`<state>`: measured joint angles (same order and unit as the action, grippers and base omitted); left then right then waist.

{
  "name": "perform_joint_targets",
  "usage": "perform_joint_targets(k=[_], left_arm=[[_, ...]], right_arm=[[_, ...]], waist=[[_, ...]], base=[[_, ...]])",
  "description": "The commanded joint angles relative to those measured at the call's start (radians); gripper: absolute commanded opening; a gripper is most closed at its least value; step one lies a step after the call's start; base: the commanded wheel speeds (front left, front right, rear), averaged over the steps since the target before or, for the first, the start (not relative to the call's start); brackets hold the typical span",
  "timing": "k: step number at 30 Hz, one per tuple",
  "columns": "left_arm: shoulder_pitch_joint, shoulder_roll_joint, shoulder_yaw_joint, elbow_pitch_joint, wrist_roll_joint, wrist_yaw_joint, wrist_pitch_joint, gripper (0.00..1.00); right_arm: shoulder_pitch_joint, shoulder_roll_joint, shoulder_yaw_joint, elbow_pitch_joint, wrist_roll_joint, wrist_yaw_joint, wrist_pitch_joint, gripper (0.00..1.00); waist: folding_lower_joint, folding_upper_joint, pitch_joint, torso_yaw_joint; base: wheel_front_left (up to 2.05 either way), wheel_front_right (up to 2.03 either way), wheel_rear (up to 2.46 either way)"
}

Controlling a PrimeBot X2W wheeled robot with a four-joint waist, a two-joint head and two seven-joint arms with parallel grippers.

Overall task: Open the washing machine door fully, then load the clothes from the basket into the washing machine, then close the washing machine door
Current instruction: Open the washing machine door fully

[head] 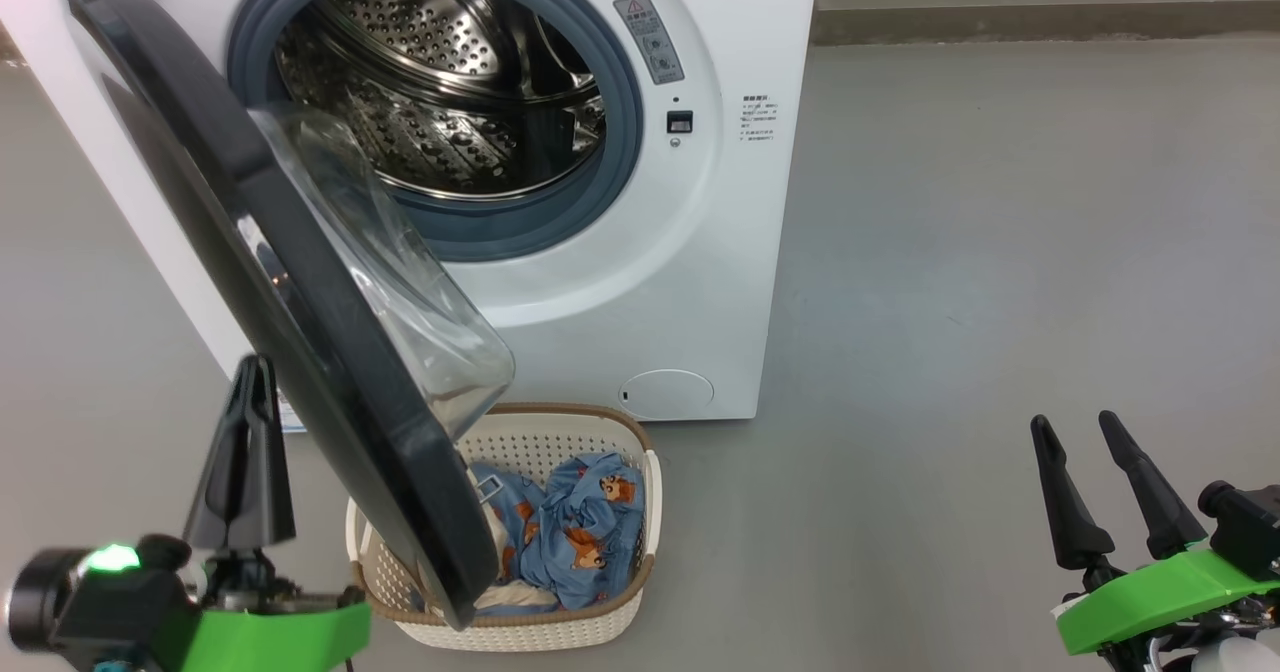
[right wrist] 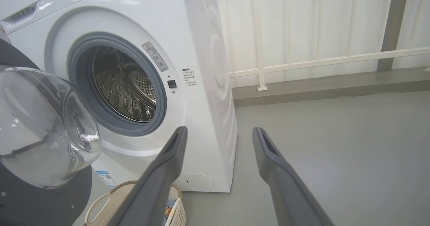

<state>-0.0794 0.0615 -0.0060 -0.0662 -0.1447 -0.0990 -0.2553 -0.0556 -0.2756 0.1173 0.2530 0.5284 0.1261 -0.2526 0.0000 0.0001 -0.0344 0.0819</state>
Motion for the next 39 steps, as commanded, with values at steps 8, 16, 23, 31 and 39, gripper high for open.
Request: perform_joint_targets(k=[8, 16, 23, 31, 39], left_arm=[[-0.111, 0.006, -0.058, -0.173, -0.002, 0.002, 0.059, 0.0], [-0.117, -0.006, -0.202, -0.164, -0.043, 0.008, 0.114, 0.0], [-0.077, -0.01, -0.262, -0.071, -0.114, 0.033, 0.124, 0.0], [-0.057, -0.011, -0.303, 0.062, -0.166, 0.071, 0.131, 0.0], [-0.074, -0.009, -0.302, 0.158, -0.181, 0.074, 0.136, 0.0]], right_arm=[[-0.034, -0.014, 0.03, -0.016, 0.012, 0.005, -0.009, 1.0], [-0.04, -0.012, 0.049, -0.015, 0.022, 0.005, -0.009, 1.0], [-0.04, -0.014, 0.05, -0.013, 0.028, 0.005, -0.009, 1.0], [-0.043, -0.014, 0.055, -0.007, 0.03, 0.005, -0.009, 1.0], [-0.047, -0.013, 0.067, -0.002, 0.034, 0.005, -0.009, 1.0]], waist=[[0.0, -0.0001, -0.002, -0.005], [0.0, -0.0001, 0.002, -0.026], [0.0, -0.0001, 0.012, -0.045], [0.0, -0.0001, 0.018, -0.049], [0.0, -0.0001, 0.018, -0.045]], base=[[0.0, 0.0, 0.0], [0.0, 0.0, 0.0], [0.0, 0.0, 0.0], [0.0, 0.0, 0.0], [0.0, 0.0, 0.0]])
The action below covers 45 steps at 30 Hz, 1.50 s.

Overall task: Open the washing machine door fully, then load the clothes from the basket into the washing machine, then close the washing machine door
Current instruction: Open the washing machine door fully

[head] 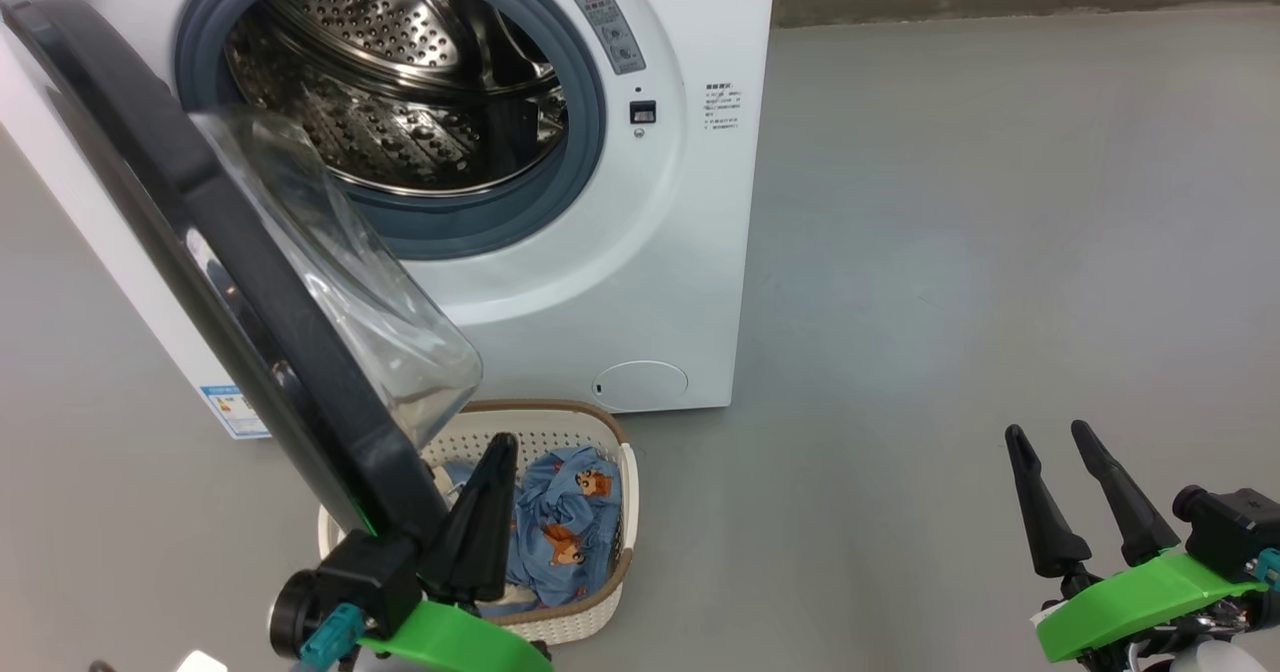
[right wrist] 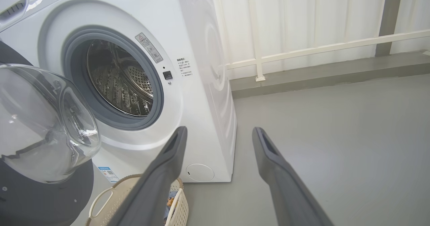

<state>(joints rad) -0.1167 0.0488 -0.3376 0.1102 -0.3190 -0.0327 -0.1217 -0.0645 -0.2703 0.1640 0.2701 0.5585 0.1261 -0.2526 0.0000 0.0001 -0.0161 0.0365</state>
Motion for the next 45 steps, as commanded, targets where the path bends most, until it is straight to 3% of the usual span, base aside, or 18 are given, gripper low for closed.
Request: perform_joint_targets(k=[1, 19, 45], left_arm=[[-0.038, 0.004, 0.031, -0.007, -0.008, 0.008, 0.002, 0.0], [-0.051, 0.039, 0.109, 0.111, -0.051, 0.053, -0.024, 0.0], [0.079, 0.121, 0.192, -0.045, -0.079, 0.138, 0.011, 0.0]], right_arm=[[-0.038, -0.019, 0.021, -0.019, 0.004, 0.005, -0.009, 1.0], [-0.035, -0.011, 0.022, -0.011, 0.01, 0.005, -0.009, 1.0], [-0.015, -0.002, 0.005, -0.015, 0.003, 0.005, -0.009, 1.0]], waist=[[0.0, -0.0001, 0.0, 0.0], [0.0, -0.0001, 0.008, 0.011], [0.0, -0.0001, 0.006, 0.169]], base=[[0.0, 0.0, 0.0], [0.0, 0.0, 0.0], [0.0, 0.0, 0.0]])
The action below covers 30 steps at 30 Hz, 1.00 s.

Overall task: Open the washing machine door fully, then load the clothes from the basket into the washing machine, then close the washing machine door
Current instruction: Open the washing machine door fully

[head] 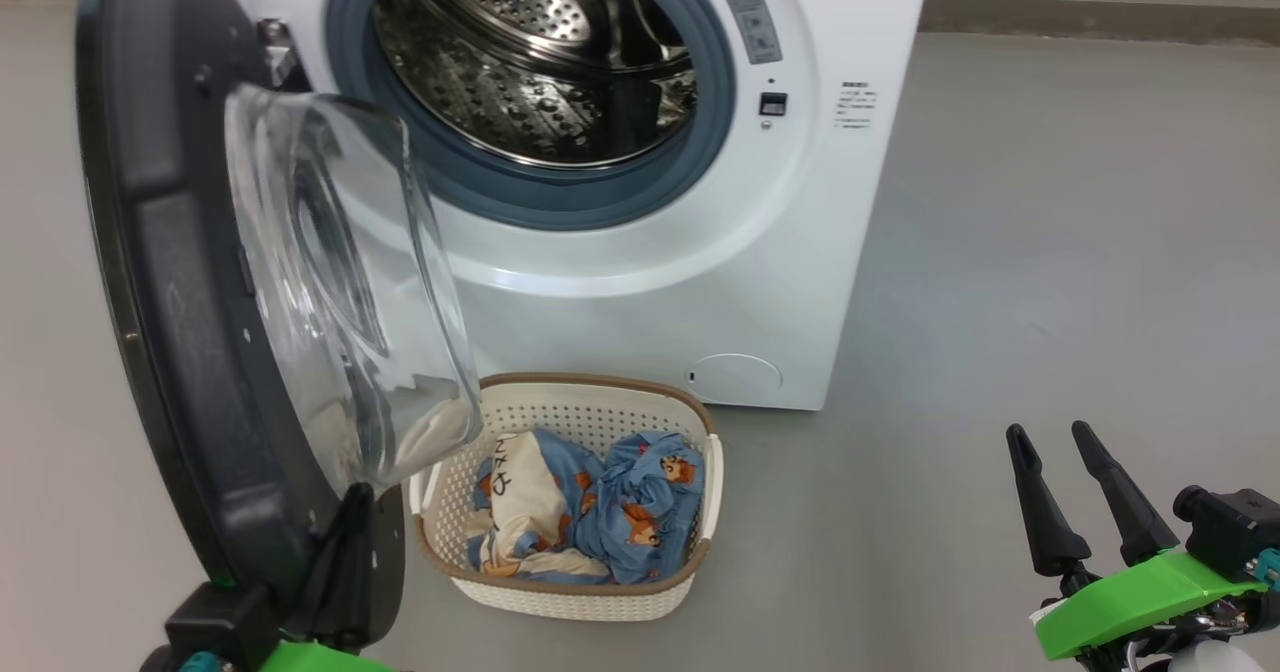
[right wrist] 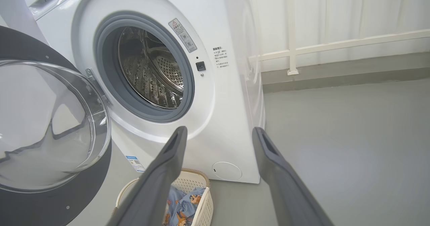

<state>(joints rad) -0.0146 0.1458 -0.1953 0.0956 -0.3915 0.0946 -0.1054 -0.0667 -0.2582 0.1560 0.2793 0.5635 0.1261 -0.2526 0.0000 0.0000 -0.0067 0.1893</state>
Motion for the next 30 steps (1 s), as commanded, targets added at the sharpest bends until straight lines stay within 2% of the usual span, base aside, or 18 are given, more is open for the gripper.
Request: perform_joint_targets(k=[1, 14, 30], left_arm=[[-0.02, 0.028, 0.055, -0.036, -0.008, 0.015, -0.002, 0.0], [-0.025, 0.083, 0.139, -0.05, -0.031, 0.073, 0.043, 0.0], [-0.162, 0.16, 0.216, 0.093, -0.084, 0.065, 0.068, 0.0]], right_arm=[[-0.012, -0.014, 0.013, -0.024, -0.002, 0.005, -0.009, 1.0], [-0.01, -0.007, 0.014, -0.03, -0.005, 0.005, -0.009, 1.0], [-0.06, -0.041, 0.028, -0.052, -0.003, 0.005, -0.009, 1.0]], waist=[[0.0, 0.0, -0.004, 0.024], [0.0, 0.0, 0.006, 0.118], [0.0, 0.0, 0.11, 0.216]], base=[[0.0, 0.0, 0.0], [0.0, 0.0, 0.0], [0.0, 0.0, 0.0]])
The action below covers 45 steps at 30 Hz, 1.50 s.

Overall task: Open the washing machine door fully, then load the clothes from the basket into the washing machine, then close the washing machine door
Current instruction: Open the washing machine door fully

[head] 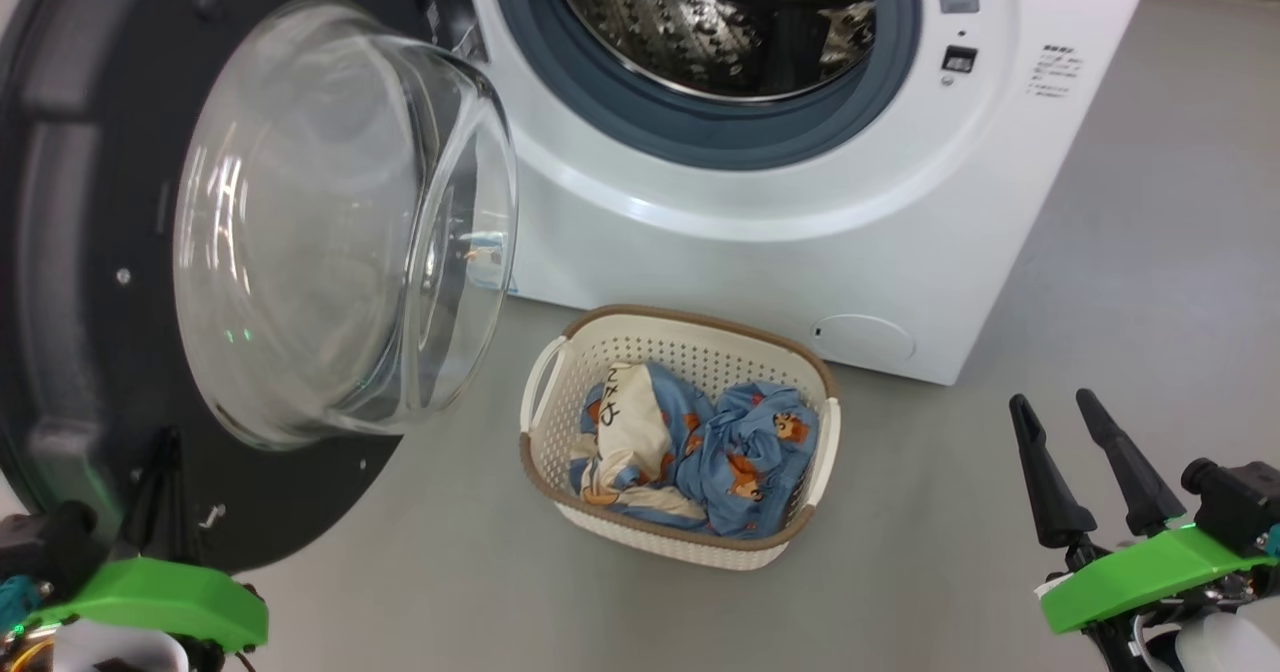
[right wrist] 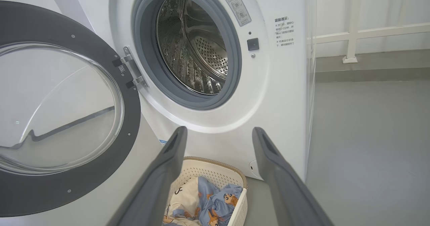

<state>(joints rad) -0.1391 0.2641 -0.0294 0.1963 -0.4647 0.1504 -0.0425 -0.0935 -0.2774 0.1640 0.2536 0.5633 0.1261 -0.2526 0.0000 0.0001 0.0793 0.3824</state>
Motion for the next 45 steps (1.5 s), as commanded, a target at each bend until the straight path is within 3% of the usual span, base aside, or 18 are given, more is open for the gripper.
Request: perform_joint_targets(k=[1, 20, 31, 45], left_arm=[[-0.048, 0.045, 0.05, 0.004, -0.012, 0.006, 0.005, 0.0], [-0.261, 0.11, 0.094, 0.208, -0.044, -0.006, -0.026, 0.0], [-0.384, 0.174, 0.104, 0.321, -0.043, -0.003, -0.01, 0.0], [-0.467, 0.199, 0.097, 0.443, -0.044, 0.014, -0.002, 0.0]], right_arm=[[-0.037, -0.024, 0.02, -0.027, -0.002, 0.005, -0.009, 1.0], [-0.102, -0.056, 0.043, -0.045, 0.006, 0.005, -0.009, 1.0], [-0.133, -0.08, 0.054, -0.048, 0.012, 0.005, -0.009, 1.0], [-0.159, -0.081, 0.07, -0.044, 0.02, 0.005, -0.009, 1.0]], waist=[[0.0, -0.0001, 0.032, 0.029], [0.0, -0.0001, 0.156, 0.103], [0.0, -0.0001, 0.213, 0.125], [0.0, -0.0001, 0.231, 0.12]], base=[[0.0, 0.0, 0.0], [0.0, 0.0, 0.0], [0.0, 0.0, 0.0], [0.0, 0.0, 0.0]])
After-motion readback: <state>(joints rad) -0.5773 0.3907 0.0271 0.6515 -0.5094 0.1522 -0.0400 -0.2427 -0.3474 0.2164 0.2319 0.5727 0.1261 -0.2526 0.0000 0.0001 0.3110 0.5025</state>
